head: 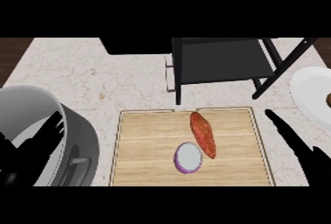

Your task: Pick the can from the tray and place it in the tiered shelf

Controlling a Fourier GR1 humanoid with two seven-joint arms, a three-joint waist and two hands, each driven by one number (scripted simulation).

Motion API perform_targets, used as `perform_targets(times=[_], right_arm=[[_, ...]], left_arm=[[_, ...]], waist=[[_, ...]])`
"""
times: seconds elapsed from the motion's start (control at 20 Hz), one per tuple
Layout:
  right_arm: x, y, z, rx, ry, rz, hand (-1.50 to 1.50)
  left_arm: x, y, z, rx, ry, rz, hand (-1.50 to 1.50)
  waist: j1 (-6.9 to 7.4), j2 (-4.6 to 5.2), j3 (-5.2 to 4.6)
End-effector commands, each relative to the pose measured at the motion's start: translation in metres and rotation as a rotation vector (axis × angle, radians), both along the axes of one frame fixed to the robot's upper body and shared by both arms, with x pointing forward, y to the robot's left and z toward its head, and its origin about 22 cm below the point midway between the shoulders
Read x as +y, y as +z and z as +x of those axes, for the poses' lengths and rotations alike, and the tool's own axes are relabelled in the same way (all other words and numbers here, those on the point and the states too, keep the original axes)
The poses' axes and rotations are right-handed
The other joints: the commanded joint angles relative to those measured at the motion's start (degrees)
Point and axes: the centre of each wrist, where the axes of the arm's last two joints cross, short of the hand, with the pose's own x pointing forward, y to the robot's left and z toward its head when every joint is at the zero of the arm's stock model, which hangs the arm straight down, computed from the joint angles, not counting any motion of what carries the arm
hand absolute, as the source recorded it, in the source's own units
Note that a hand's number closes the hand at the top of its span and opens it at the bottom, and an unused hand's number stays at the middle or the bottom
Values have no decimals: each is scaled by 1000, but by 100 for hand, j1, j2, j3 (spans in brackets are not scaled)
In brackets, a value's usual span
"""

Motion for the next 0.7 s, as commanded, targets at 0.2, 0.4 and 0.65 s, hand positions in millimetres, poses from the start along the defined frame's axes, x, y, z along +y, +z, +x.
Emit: perform_targets(times=[0.2, 0.4, 0.65], right_arm=[[38, -10, 12, 126, 2, -102, -150], [41, -28, 17, 182, -13, -155, -150], [56, -38, 21, 180, -41, -178, -150]], left_arm=[[-13, -24, 15, 26, 12, 38, 0], [-13, -18, -4, 42, -5, 27, 0], [-10, -9, -8, 48, -2, 39, 0]], waist=[[-62, 101, -222], [-71, 93, -227], [-129, 77, -222]])
